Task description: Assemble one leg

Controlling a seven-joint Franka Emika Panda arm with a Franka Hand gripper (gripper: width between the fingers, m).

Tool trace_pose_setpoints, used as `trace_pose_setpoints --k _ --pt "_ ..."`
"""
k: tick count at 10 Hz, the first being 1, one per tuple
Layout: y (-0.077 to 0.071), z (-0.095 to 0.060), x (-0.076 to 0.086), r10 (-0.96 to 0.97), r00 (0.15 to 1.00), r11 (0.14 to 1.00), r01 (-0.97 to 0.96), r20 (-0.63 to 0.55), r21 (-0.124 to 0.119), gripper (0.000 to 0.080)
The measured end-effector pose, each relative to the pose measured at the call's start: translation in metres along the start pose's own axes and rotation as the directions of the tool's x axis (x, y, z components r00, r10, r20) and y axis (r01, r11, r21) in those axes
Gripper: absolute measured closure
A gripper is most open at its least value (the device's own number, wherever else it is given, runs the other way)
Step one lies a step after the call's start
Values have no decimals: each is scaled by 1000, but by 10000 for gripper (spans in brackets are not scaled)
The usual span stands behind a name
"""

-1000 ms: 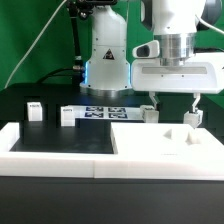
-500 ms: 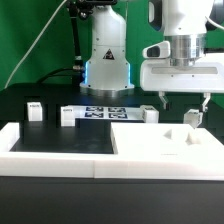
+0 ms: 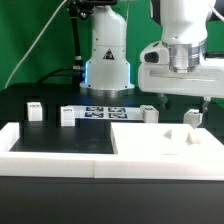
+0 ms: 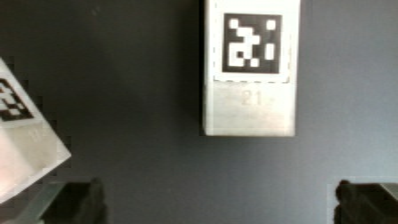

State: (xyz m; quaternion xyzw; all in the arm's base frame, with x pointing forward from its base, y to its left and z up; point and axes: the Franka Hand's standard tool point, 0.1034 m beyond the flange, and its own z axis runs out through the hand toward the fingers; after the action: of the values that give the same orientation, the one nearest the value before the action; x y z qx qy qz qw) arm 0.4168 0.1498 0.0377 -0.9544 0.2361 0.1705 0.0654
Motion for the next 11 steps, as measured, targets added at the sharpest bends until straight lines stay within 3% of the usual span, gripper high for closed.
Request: trace_pose_setpoints --k 1,3,7,11 --pt "0 1 1 -7 999 1000 7 47 -1 151" --pt "5 4 2 -33 983 999 30 180 20 151" --pt "8 15 -13 -16 924 1000 23 382 -14 151" --pt "-6 29 -24 -7 925 999 23 381 -36 151"
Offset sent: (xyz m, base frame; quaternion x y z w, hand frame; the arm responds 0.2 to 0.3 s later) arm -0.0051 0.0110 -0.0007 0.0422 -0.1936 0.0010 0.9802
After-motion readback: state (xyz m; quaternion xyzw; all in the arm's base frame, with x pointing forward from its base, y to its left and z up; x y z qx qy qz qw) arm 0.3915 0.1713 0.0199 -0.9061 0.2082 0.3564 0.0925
